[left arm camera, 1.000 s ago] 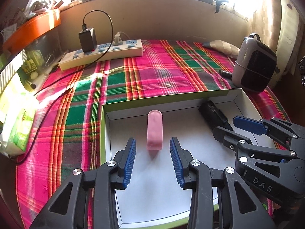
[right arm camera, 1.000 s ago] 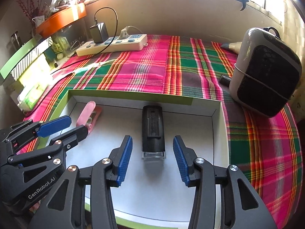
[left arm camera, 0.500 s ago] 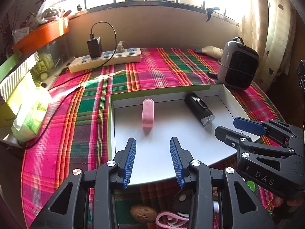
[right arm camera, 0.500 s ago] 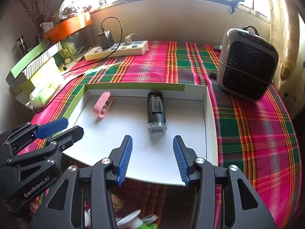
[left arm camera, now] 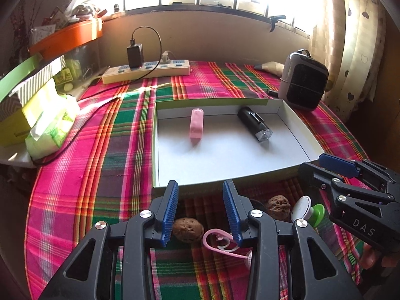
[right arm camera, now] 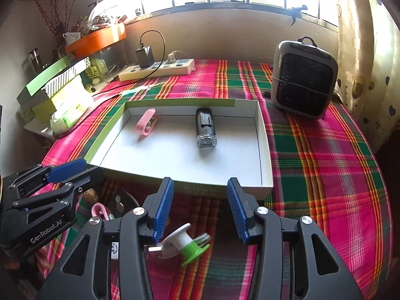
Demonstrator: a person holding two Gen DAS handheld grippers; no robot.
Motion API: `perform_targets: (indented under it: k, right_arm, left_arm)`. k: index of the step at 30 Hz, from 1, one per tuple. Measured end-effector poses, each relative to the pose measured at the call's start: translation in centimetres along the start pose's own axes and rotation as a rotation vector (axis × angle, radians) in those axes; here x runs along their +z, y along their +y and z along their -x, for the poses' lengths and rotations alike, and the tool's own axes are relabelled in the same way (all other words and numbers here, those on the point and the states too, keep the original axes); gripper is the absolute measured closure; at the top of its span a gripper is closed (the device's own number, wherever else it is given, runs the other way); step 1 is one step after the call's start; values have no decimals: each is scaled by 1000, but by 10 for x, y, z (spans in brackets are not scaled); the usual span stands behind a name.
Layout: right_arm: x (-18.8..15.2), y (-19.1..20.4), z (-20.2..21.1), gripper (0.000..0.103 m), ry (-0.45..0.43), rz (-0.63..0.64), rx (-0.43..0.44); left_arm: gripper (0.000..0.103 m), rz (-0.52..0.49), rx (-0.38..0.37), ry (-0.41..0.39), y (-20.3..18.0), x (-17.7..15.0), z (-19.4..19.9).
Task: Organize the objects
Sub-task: 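Move left gripper to the pink clip while right gripper approaches the green-white spool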
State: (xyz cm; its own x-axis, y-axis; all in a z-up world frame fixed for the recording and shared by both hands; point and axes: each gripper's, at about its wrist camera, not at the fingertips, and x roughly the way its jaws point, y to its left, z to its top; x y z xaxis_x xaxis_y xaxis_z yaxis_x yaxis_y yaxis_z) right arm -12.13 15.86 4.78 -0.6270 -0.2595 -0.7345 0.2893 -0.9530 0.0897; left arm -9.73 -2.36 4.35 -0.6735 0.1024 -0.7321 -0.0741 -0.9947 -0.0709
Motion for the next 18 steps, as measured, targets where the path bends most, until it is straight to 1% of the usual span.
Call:
perform_targets:
  k: [8,14,18]
  right_arm:
    - [-19,0,10,56,-10,-3,-12]
    - [-32,-1,14,55,-5,-7,-6]
    - [-39,-2,18,53,-9,-6,-5]
  left_arm:
    - [67,24,2,-13,7,-14,12]
    - [67,50,-27,-5,11,-26,15]
    - [65,67,-48,8,14,-33,15]
